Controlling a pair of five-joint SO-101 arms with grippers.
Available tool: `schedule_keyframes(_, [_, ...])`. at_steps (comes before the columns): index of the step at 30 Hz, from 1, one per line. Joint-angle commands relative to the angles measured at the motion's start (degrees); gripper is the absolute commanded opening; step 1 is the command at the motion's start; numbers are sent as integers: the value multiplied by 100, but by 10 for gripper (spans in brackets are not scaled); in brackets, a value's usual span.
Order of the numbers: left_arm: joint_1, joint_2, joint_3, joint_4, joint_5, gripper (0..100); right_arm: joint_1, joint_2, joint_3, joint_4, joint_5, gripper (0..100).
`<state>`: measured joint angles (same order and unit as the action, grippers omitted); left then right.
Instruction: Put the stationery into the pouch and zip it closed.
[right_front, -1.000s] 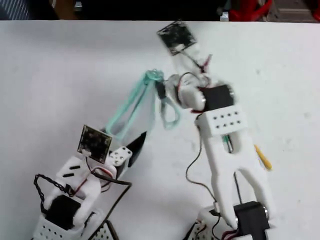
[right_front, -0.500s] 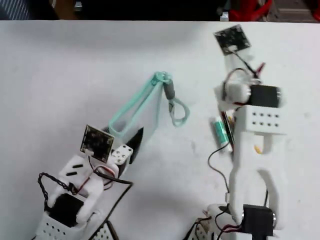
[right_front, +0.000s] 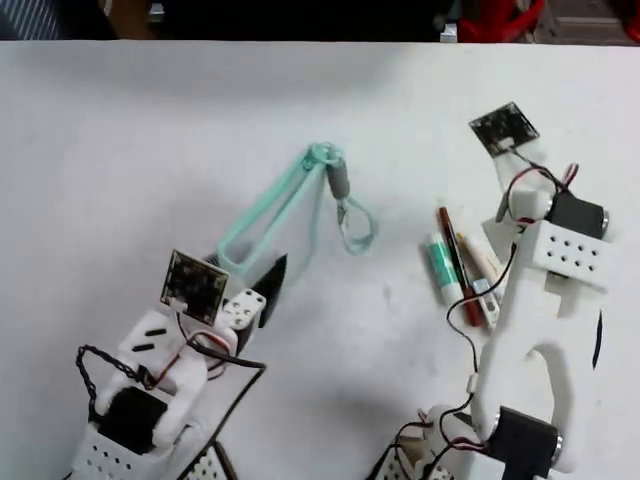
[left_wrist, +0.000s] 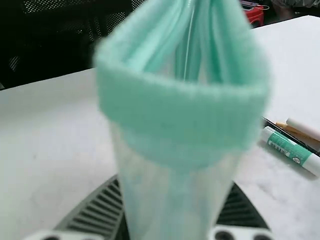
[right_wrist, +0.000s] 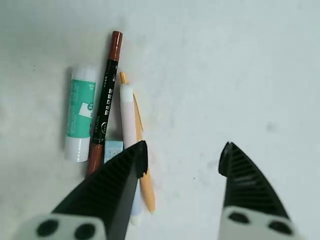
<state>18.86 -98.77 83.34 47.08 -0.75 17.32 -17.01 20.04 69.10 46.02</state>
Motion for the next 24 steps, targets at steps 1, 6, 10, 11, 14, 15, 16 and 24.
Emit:
schedule_keyframes(1, [-31, 22, -18, -132, 44, 166, 31, 31, 0, 22, 440, 232])
schedule_keyframes(6, [-31, 22, -9, -132, 26, 166, 22, 1130, -527, 22, 431, 233])
schedule_keyframes(10, [-31, 22, -9, -132, 26, 166, 4, 2026, -1011, 31, 457, 231])
schedule_keyframes(11, [-31, 22, 0, -132, 18, 166, 4, 2211, -1046, 31, 457, 231])
schedule_keyframes(14, [-145, 22, 0, -132, 18, 166, 110, 2712, -1055, -4, 466, 230])
schedule_keyframes(15, [-215, 22, 0, -132, 18, 166, 180, 2853, -1055, -13, 466, 230])
schedule_keyframes(16, [-286, 22, 0, -132, 18, 166, 251, 2993, -1055, -31, 466, 230])
schedule_keyframes(24, [-365, 22, 26, -167, 18, 166, 453, 3741, -1020, -330, 870, 229])
